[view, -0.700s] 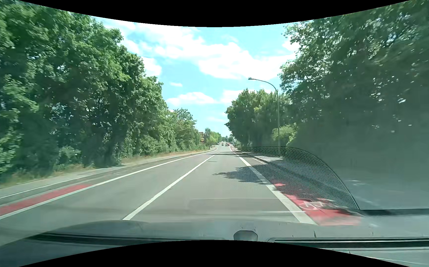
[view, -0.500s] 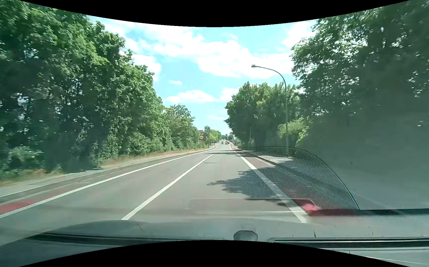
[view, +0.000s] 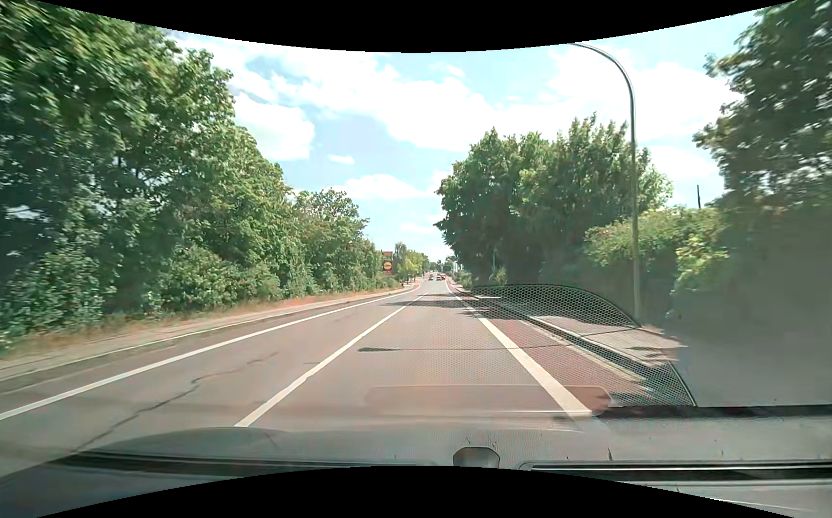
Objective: Follow the waypoints while adhering to traffic rules and regulations
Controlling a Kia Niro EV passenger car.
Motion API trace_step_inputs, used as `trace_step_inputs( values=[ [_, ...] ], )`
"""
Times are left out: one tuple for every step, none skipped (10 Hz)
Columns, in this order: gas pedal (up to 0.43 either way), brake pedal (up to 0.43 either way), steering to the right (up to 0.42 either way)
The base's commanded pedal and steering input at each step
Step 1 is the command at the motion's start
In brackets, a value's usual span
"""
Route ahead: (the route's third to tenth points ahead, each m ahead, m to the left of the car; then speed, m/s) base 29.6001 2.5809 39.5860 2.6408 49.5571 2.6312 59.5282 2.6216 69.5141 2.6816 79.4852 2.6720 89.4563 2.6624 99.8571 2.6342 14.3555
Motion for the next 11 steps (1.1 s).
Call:
trace_step_inputs(
  values=[
    [0.079,0.006,-0.001],
    [0.079,0.006,-0.001],
    [0.079,0.006,-0.001],
    [0.079,0.006,-0.001],
    [0.079,0.006,-0.001],
    [0.079,0.006,-0.001],
    [0.079,0.006,-0.001],
    [0.079,0.006,-0.001],
    [0.079,0.006,-0.001],
    [0.079,0.006,-0.001],
    [0.079,0.006,-0.001]
  ],
)
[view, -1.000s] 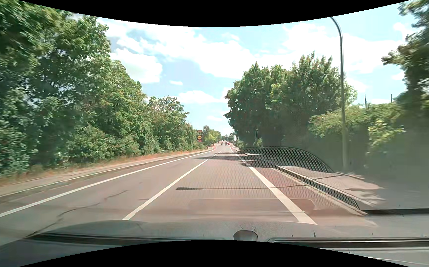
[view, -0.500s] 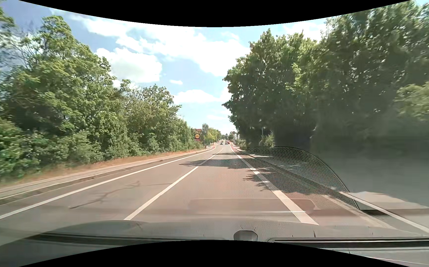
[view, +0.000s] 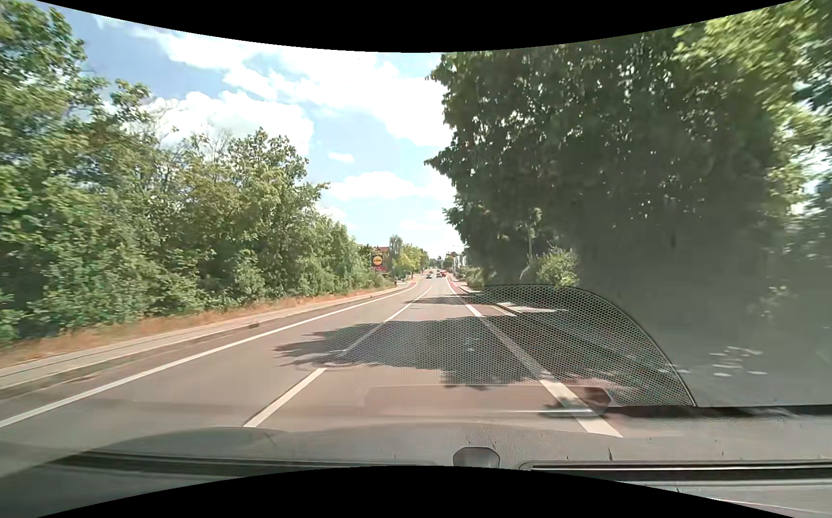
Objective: Follow the waypoints while adhering to traffic rules and regulations
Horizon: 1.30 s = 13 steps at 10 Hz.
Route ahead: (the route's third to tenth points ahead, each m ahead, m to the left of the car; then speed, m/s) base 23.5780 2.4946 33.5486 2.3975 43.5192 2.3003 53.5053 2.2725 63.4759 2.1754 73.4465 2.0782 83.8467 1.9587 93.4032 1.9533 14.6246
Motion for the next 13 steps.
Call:
trace_step_inputs(
  values=[
    [0.079,0.006,-0.001],
    [0.079,0.006,-0.001],
    [0.079,0.006,-0.001],
    [0.079,0.006,-0.001],
    [0.079,0.006,-0.001],
    [0.067,0.006,-0.001],
    [0.039,0.006,-0.001],
    [0.0,0.006,-0.001],
    [0.0,0.006,-0.001],
    [0.0,0.006,-0.001],
    [0.0,0.006,-0.001],
    [0.0,0.006,-0.001],
    [0.0,0.006,-0.001]
  ],
)
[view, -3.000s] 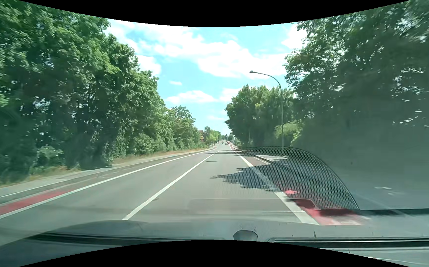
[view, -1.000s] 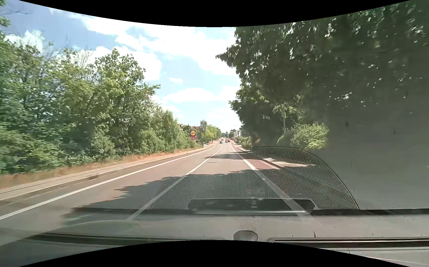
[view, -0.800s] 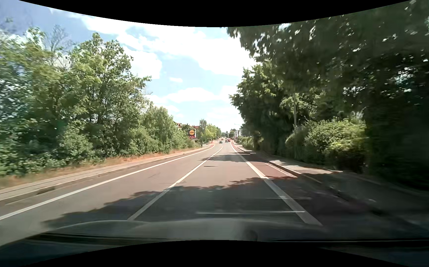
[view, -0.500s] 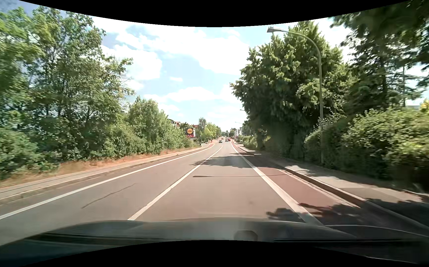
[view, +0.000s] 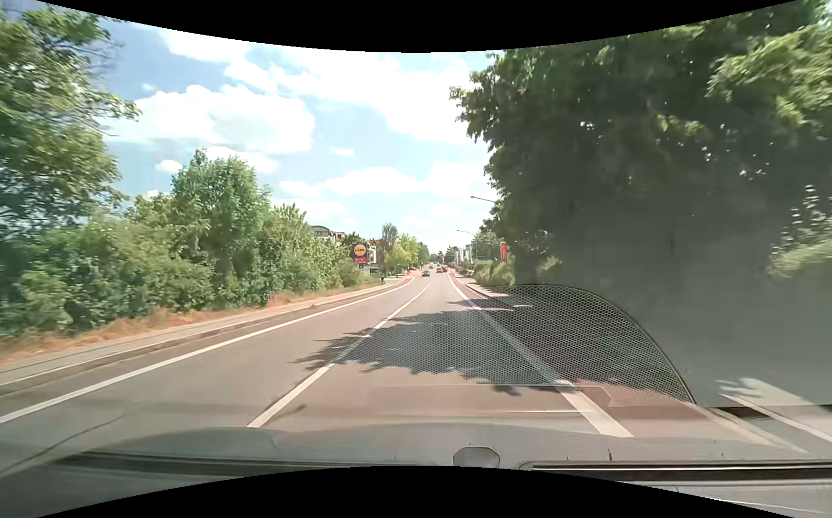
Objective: Follow the waypoints while adhering to traffic rules and regulations
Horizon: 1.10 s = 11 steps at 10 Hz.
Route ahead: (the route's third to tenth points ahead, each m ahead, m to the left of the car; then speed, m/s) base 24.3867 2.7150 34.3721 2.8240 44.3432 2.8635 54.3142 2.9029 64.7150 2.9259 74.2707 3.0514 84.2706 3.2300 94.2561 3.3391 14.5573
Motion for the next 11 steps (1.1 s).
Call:
trace_step_inputs(
  values=[
    [0.0,0.006,-0.001],
    [0.0,0.006,-0.001],
    [0.0,0.006,-0.001],
    [0.0,0.006,-0.001],
    [0.0,0.006,-0.001],
    [0.0,0.006,-0.001],
    [0.0,0.006,-0.001],
    [0.0,0.006,-0.001],
    [0.0,0.006,-0.001],
    [0.0,0.006,-0.001],
    [0.0,0.012,-0.001]
  ],
)
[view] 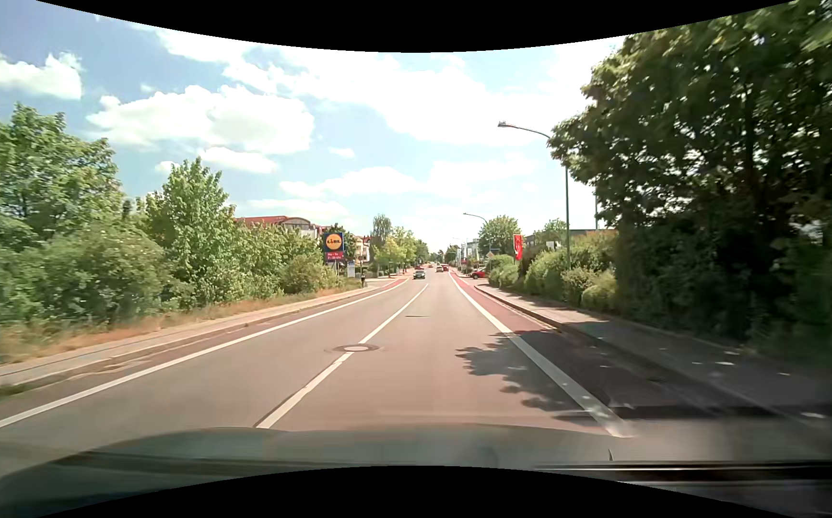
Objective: Follow the waypoints while adhering to traffic rules and regulations
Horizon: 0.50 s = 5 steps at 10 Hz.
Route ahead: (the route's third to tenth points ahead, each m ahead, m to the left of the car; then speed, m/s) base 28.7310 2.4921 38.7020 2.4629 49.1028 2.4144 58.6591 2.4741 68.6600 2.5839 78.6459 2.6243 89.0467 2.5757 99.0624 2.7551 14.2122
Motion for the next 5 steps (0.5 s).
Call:
trace_step_inputs(
  values=[
    [0.0,0.018,-0.001],
    [0.0,0.018,-0.001],
    [0.0,0.018,-0.001],
    [0.0,0.018,-0.001],
    [0.0,0.018,-0.001]
  ],
)
